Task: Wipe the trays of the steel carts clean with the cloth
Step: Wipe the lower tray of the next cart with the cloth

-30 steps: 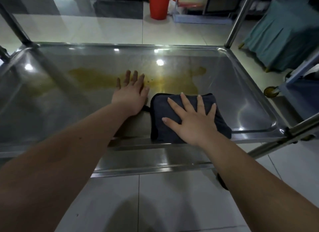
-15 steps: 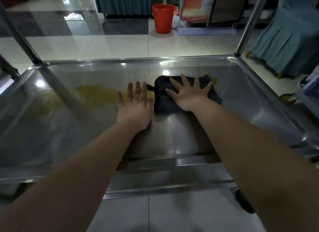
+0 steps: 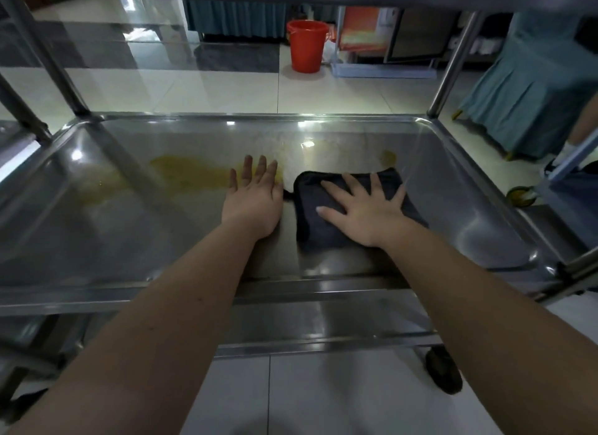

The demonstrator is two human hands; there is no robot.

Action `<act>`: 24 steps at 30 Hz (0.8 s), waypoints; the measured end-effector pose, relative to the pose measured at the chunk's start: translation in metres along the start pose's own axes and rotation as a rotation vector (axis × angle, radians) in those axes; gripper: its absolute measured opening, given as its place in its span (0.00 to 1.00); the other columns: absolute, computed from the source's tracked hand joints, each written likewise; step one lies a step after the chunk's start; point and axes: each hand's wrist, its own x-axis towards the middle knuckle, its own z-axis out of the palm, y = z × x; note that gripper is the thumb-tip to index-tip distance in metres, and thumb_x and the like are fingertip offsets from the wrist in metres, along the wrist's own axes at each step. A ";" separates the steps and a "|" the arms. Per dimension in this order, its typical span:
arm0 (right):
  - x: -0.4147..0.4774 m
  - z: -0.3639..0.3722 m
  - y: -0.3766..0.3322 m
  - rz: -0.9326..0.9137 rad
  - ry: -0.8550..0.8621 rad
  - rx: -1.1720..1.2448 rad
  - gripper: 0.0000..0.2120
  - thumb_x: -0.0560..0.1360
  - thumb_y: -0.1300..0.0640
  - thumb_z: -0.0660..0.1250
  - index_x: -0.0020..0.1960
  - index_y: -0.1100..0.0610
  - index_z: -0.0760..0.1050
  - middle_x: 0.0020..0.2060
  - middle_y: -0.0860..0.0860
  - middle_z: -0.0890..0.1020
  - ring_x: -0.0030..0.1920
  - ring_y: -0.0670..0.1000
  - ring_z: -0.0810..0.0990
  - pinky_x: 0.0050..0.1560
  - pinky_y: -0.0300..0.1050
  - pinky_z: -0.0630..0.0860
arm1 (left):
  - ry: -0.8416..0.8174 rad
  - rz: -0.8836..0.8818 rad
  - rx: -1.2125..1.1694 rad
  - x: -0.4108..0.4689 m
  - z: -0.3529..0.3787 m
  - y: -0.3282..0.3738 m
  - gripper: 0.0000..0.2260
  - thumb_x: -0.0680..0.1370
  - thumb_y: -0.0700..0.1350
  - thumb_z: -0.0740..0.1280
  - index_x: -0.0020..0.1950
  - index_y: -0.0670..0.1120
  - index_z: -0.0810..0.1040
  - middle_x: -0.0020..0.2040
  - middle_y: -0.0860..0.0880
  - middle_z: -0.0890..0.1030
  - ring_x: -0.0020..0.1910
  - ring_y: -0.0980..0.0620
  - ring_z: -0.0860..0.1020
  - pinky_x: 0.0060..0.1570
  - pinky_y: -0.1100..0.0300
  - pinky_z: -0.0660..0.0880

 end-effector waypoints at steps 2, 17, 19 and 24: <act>-0.034 0.010 0.004 -0.047 0.009 -0.009 0.34 0.67 0.21 0.35 0.72 0.26 0.37 0.78 0.40 0.39 0.77 0.60 0.35 0.66 0.76 0.31 | 0.018 0.011 0.052 -0.002 -0.001 0.003 0.23 0.84 0.52 0.44 0.80 0.51 0.49 0.81 0.50 0.44 0.78 0.49 0.38 0.75 0.47 0.36; -0.006 0.013 0.006 -0.029 0.086 -0.018 0.32 0.69 0.24 0.33 0.73 0.28 0.36 0.78 0.41 0.41 0.77 0.62 0.36 0.67 0.76 0.33 | -0.028 0.006 0.067 0.056 -0.001 -0.013 0.24 0.84 0.53 0.42 0.80 0.53 0.43 0.80 0.52 0.41 0.77 0.52 0.34 0.75 0.49 0.34; 0.024 0.008 0.006 -0.002 0.094 -0.012 0.30 0.73 0.26 0.36 0.74 0.29 0.38 0.79 0.42 0.42 0.77 0.63 0.37 0.66 0.77 0.34 | -0.030 0.014 0.070 0.057 0.000 -0.014 0.24 0.84 0.53 0.42 0.80 0.53 0.44 0.80 0.53 0.40 0.77 0.52 0.34 0.75 0.49 0.33; 0.096 -0.006 -0.011 0.080 0.092 0.029 0.31 0.74 0.26 0.40 0.75 0.31 0.41 0.79 0.45 0.43 0.76 0.66 0.37 0.64 0.79 0.33 | 0.010 0.048 0.131 0.058 0.004 -0.013 0.23 0.84 0.53 0.43 0.80 0.54 0.47 0.80 0.54 0.43 0.77 0.52 0.35 0.75 0.48 0.33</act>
